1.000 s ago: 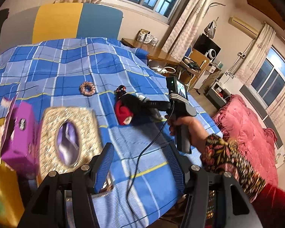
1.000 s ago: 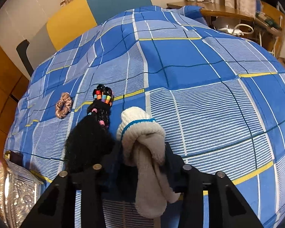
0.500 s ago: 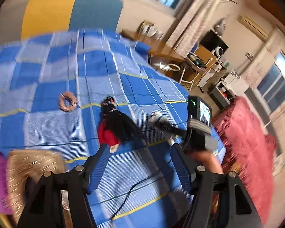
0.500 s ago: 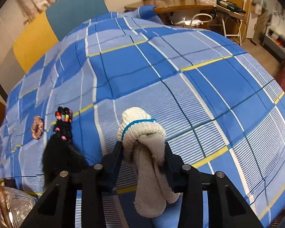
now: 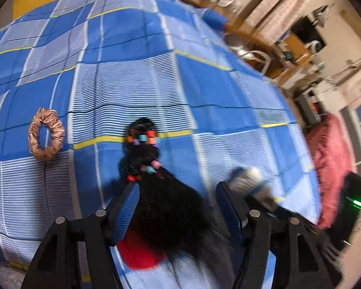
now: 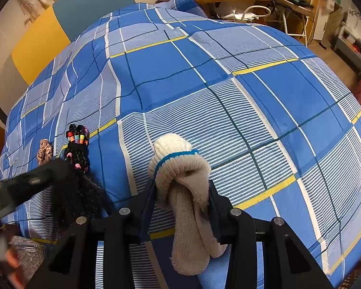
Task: Organize soft objects
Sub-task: 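Grasp the black-haired doll with the left tool while the right tool lifts the white knit item, then carry the doll with the left tool into the gold tray and release it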
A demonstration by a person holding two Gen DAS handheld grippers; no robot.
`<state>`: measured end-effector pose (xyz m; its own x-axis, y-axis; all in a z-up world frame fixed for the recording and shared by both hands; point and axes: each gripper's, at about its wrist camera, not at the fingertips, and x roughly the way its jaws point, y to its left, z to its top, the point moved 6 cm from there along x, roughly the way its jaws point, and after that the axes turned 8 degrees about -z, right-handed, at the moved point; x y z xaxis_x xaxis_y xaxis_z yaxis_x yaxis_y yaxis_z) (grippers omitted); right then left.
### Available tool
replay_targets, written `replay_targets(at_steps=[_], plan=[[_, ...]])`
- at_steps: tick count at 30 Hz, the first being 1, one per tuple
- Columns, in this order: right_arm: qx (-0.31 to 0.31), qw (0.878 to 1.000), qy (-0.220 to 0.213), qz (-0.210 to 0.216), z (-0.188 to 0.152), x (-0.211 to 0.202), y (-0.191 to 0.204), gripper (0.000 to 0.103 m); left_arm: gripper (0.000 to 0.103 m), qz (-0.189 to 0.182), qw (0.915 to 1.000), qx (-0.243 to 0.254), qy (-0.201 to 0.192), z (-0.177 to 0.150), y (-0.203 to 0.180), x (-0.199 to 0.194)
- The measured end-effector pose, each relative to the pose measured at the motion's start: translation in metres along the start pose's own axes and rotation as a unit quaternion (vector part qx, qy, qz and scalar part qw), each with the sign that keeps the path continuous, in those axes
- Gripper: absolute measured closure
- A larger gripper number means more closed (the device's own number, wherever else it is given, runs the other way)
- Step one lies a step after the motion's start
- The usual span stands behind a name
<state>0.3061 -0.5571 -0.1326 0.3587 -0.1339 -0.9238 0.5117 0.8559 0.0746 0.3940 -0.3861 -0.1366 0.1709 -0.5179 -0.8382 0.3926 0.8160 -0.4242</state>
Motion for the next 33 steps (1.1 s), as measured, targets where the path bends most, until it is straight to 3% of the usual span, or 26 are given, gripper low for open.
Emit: replay_targets(at_steps=[9,12,17,25,33], plan=[[0.000,1.000,0.008,0.011,0.002,0.004,0.006,0.062,0.038,0.043,0.9987,0.022,0.014,0.007,0.012,0.027],[0.001,1.000,0.008,0.012,0.001,0.004,0.006,0.062,0.067,0.057,0.9981,0.015,0.015,0.003,0.022,0.030],[0.005,1.000,0.011,0.016,0.000,0.005,0.006,0.062,0.078,0.064,0.9975,0.030,0.001,0.000,0.024,0.016],[0.001,1.000,0.007,0.016,-0.001,0.006,0.006,0.062,0.078,0.035,0.9975,0.013,-0.061,-0.003,0.015,-0.044],[-0.007,1.000,0.004,0.014,-0.004,0.008,0.008,0.062,0.078,-0.031,0.9940,-0.019,-0.103,-0.020,-0.001,-0.106]])
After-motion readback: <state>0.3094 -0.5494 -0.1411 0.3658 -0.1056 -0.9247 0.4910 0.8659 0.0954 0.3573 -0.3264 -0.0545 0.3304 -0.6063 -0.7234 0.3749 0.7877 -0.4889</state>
